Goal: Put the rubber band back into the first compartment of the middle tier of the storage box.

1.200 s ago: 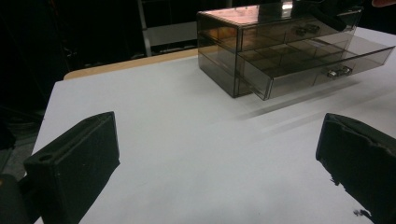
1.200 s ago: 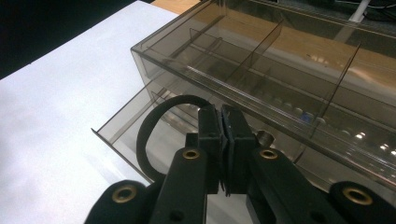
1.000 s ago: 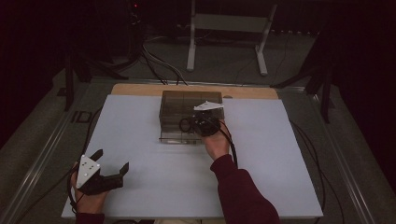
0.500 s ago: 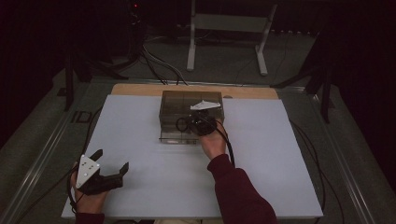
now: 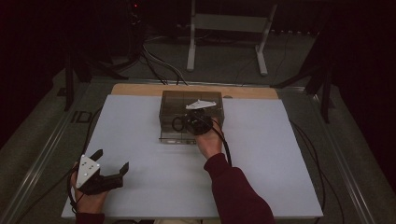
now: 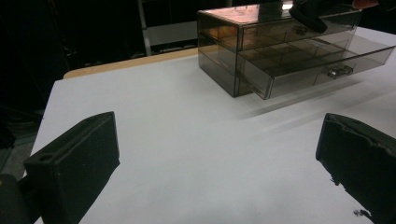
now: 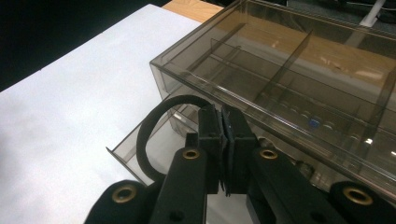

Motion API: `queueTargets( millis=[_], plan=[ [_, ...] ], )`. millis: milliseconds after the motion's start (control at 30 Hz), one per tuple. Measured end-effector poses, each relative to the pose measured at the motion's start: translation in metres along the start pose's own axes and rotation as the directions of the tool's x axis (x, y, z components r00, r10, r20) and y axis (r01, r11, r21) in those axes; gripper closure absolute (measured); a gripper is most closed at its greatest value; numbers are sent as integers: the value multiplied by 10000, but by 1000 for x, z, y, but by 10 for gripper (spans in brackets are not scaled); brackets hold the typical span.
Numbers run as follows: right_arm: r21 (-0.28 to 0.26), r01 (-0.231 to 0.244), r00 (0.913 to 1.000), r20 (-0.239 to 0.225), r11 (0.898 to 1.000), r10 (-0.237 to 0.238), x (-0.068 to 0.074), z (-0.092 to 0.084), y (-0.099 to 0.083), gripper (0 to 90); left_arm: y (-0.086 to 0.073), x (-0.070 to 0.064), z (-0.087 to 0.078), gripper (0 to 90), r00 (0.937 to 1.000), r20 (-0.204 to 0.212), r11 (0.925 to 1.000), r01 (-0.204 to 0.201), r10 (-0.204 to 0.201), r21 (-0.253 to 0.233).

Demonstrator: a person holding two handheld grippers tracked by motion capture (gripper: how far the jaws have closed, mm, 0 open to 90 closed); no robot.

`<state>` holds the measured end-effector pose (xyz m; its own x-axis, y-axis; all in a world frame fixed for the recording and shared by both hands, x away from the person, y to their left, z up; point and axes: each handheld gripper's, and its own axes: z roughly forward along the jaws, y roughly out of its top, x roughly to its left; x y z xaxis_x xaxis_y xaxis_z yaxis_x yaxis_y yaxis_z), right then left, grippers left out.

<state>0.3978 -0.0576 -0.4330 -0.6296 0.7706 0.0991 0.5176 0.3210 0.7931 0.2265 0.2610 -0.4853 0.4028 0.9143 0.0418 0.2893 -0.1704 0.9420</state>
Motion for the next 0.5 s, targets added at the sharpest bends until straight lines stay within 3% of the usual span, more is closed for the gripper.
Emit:
queueTargets(
  millis=[500],
  plan=[
    [171, 58, 10000, -5, 9998, -58, 8, 10, 0, 877, 0, 0, 0, 2, 10000, 19, 10000, 15, -15, -11]
  ],
)
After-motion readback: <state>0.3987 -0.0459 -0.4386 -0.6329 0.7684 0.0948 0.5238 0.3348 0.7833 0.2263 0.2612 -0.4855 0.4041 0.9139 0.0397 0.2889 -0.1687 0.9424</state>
